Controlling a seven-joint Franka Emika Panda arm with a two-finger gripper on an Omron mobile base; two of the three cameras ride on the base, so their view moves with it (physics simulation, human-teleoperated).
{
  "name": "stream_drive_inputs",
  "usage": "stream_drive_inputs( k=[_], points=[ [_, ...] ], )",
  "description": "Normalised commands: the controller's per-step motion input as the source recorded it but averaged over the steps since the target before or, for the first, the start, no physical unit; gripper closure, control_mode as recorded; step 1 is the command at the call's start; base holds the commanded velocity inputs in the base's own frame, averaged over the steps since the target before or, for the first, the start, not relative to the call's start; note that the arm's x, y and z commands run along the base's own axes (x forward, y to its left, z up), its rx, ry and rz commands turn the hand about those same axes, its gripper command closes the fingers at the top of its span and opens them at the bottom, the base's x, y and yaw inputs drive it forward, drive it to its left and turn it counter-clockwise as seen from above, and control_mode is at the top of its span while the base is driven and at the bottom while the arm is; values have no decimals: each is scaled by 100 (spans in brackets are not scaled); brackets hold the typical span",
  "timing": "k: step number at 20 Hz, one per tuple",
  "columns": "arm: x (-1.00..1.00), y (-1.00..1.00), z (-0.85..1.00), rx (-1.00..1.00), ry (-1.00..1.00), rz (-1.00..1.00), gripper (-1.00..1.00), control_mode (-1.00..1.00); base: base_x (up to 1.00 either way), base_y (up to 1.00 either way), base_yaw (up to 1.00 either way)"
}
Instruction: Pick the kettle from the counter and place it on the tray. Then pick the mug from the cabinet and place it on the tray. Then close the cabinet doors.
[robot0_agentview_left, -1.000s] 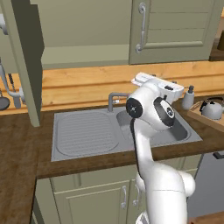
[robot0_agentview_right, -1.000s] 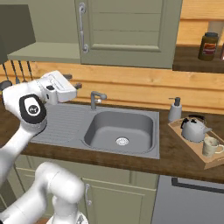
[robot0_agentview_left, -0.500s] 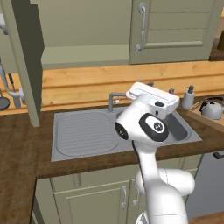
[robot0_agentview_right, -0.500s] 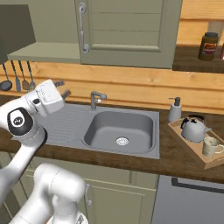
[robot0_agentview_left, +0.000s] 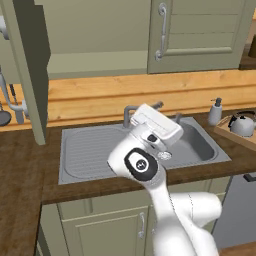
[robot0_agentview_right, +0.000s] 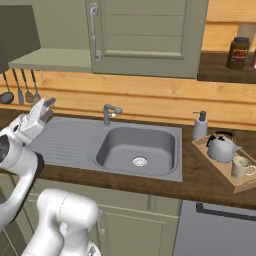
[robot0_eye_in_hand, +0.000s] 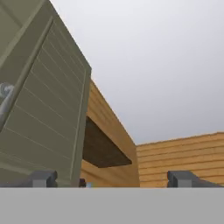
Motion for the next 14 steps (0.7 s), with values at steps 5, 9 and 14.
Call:
stream_drive_inputs(
  k=[5, 9, 14],
  points=[
    [-36, 75, 5, -14, -3, -31, -100, -100, 0, 0, 0],
    [-28, 76, 20, -13, 0, -16, -100, -100, 0, 0, 0],
    [-9, 82, 1, -16, 2, -18, -100, -100, 0, 0, 0]
  ],
)
